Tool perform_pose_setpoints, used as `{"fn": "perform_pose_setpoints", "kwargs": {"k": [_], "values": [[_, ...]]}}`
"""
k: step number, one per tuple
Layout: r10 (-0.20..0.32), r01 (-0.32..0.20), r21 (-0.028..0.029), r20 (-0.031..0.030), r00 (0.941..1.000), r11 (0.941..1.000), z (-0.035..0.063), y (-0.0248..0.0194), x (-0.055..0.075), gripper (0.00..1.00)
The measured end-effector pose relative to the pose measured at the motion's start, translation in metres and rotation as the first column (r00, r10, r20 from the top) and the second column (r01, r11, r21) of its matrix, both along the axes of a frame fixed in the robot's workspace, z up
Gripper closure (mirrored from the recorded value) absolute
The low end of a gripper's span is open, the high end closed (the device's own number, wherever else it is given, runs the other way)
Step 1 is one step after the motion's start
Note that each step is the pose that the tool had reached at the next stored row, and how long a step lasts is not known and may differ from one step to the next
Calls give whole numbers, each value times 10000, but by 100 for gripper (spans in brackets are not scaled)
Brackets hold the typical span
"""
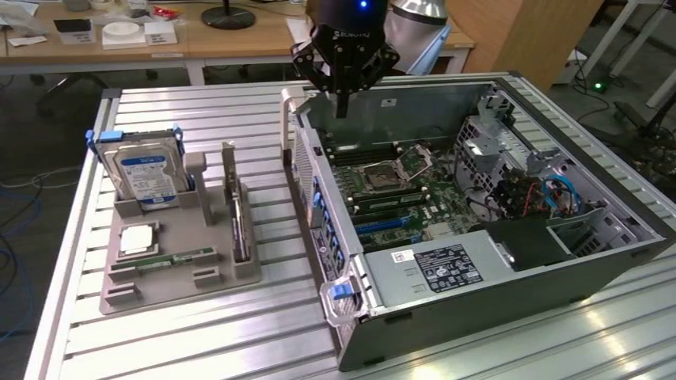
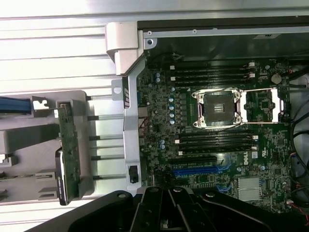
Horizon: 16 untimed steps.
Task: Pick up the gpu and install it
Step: 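Reach for the gpu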
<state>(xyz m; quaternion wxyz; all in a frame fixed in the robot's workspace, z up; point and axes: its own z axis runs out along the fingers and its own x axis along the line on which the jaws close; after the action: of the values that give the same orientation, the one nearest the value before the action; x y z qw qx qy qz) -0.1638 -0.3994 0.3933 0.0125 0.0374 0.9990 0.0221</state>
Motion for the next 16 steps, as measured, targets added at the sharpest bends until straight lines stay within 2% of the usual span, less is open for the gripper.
{"fn": "perform_pose_setpoints", "kwargs": {"k": [16], "values": [[1, -1, 0, 0, 10000, 10000, 0, -2, -90, 90]]}}
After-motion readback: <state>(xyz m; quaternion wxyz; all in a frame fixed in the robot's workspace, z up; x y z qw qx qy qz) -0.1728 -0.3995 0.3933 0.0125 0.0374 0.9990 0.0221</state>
